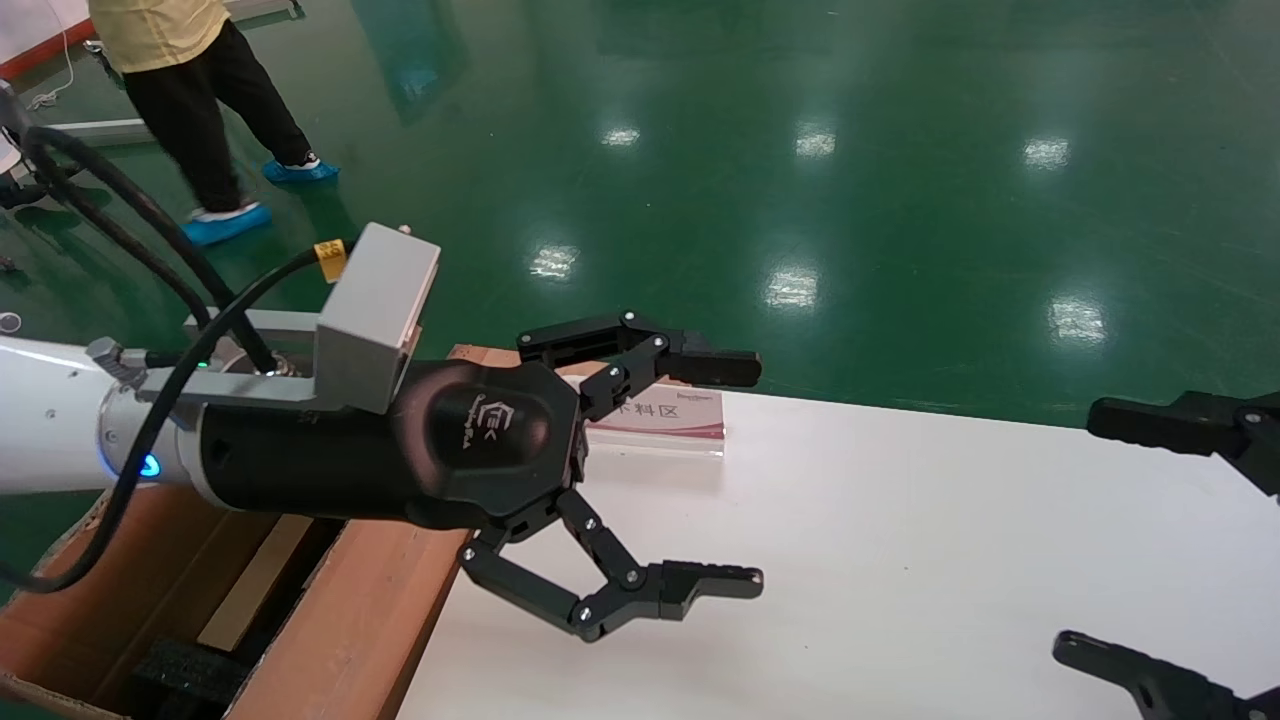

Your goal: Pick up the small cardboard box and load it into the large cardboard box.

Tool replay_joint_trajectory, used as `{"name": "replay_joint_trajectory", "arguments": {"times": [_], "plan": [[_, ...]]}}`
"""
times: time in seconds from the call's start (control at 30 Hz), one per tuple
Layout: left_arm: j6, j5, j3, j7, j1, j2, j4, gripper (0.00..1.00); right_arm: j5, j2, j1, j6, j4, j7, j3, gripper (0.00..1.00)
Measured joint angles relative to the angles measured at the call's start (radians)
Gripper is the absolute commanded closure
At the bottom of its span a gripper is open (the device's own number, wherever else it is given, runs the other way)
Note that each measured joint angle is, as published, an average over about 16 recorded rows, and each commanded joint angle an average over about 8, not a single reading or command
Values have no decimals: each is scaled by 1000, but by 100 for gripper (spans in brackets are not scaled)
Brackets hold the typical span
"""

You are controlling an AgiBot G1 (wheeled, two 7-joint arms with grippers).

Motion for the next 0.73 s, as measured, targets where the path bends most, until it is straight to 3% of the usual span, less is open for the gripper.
{"name": "replay_joint_trajectory", "arguments": {"times": [0.73], "plan": [[1, -1, -1, 1, 1, 0, 0, 0, 0, 0, 0, 0, 0, 0, 0, 0]]}}
